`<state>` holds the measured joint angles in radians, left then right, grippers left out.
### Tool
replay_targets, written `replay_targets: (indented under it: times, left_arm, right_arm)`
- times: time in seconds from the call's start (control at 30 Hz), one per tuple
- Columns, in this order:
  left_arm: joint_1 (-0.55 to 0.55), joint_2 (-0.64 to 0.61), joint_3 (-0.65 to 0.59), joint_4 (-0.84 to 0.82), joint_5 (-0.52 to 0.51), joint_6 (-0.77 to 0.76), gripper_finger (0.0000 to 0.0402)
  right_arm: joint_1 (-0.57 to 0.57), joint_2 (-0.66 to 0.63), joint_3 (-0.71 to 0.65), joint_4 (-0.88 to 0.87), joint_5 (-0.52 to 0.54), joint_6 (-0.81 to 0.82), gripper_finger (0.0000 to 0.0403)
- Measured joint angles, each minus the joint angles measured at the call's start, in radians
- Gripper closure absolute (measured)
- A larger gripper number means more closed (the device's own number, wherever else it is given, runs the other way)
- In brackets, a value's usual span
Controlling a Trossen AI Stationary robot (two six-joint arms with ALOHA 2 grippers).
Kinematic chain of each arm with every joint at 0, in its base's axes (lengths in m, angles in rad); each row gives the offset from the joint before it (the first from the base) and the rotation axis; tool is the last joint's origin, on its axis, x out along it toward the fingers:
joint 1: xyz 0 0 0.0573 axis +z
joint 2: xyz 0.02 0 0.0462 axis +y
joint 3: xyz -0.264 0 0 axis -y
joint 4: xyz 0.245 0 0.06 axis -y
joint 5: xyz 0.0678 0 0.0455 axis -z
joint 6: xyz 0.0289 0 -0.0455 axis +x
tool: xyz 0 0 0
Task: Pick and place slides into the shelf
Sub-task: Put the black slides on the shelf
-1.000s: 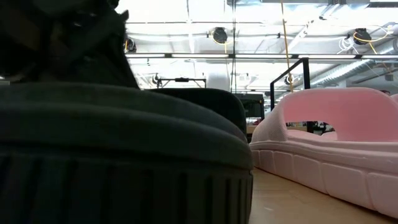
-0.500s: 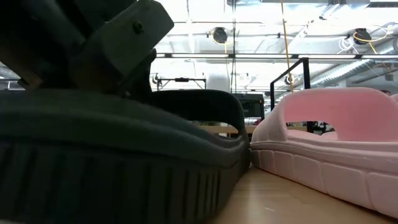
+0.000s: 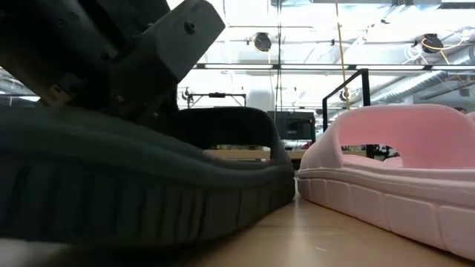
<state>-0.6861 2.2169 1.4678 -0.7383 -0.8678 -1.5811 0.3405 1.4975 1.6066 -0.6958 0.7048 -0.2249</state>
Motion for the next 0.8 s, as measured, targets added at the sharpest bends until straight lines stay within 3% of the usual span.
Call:
replay_targets:
  times: [0.17, 0.53, 0.8]
  left_arm:
    - [0.002, 0.0, -0.002, -0.004, -0.016, 0.0, 0.0388]
    - [-0.006, 0.005, -0.003, -0.045, -0.056, -0.06, 0.0398]
    - [-0.046, -0.008, -0.005, -0.202, -0.139, -0.261, 0.04]
  right_arm:
    - [0.0, 0.0, 0.0, -0.006, 0.0, 0.003, 0.0216]
    - [0.0, 0.0, 0.0, -0.028, 0.0, 0.004, 0.0216]
    - [0.0, 0.0, 0.0, -0.059, 0.0, 0.019, 0.0216]
